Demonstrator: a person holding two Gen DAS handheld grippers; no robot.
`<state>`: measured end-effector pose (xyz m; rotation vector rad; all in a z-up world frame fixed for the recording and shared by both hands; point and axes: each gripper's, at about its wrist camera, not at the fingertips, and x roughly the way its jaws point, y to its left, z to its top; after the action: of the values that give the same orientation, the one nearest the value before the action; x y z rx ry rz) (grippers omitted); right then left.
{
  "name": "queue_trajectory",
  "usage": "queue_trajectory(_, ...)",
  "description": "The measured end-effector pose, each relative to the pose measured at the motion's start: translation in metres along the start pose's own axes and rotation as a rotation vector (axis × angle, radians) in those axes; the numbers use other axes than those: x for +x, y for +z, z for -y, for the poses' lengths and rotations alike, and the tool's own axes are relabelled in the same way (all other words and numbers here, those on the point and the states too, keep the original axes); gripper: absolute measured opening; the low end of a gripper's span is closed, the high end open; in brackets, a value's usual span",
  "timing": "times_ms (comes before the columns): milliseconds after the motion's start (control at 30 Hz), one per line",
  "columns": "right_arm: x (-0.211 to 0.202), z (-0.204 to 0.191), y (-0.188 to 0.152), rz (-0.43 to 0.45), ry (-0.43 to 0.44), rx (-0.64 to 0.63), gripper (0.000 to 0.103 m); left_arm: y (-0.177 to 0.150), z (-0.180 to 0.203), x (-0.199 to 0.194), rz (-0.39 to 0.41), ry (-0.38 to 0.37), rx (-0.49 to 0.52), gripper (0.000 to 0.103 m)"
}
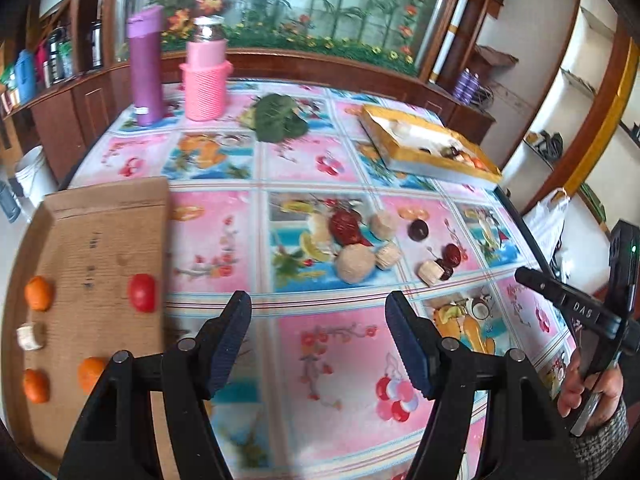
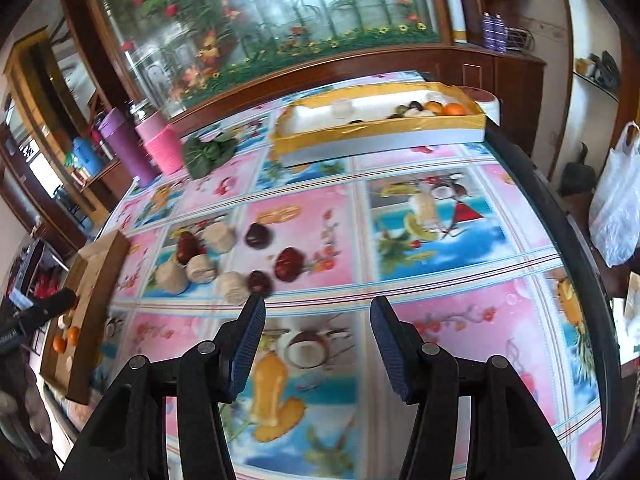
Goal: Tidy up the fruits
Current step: 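Grasp a round beige cake with the left tool while the right tool grasps a red date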
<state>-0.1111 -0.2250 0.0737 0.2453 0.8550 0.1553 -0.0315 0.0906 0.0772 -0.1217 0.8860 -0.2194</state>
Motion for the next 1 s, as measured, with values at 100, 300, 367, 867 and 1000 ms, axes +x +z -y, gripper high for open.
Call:
queue_trajectory(100, 0.010, 0.006, 0.004, -0.011, 0.006, 0.009, 0.059, -0.003, 0.012, 0.024, -0.018, -0.009, 0.035, 0.069)
queue_trajectory(300, 0.048, -0.010, 0.012, -0.037, 0.020, 0.000, 0.059, 0.001, 0.010, 0.061, -0.024, -0.038, 0.021, 0.068)
queue_trajectory(367, 0.062, -0.013, 0.018, -0.041, 0.029, 0.017, 0.059, 0.003, 0.008, 0.069, -0.015, -0.057, 0.014, 0.067)
queue_trajectory(867, 0.093, -0.030, 0.020, -0.012, -0.019, -0.069, 0.050, 0.006, 0.027, 0.099, -0.008, -0.122, 0.109, 0.034)
queue_trajectory(1000, 0.094, -0.036, 0.019, -0.015, -0.056, -0.103, 0.037, 0.004, 0.026, 0.103, -0.016, -0.119, 0.096, 0.034)
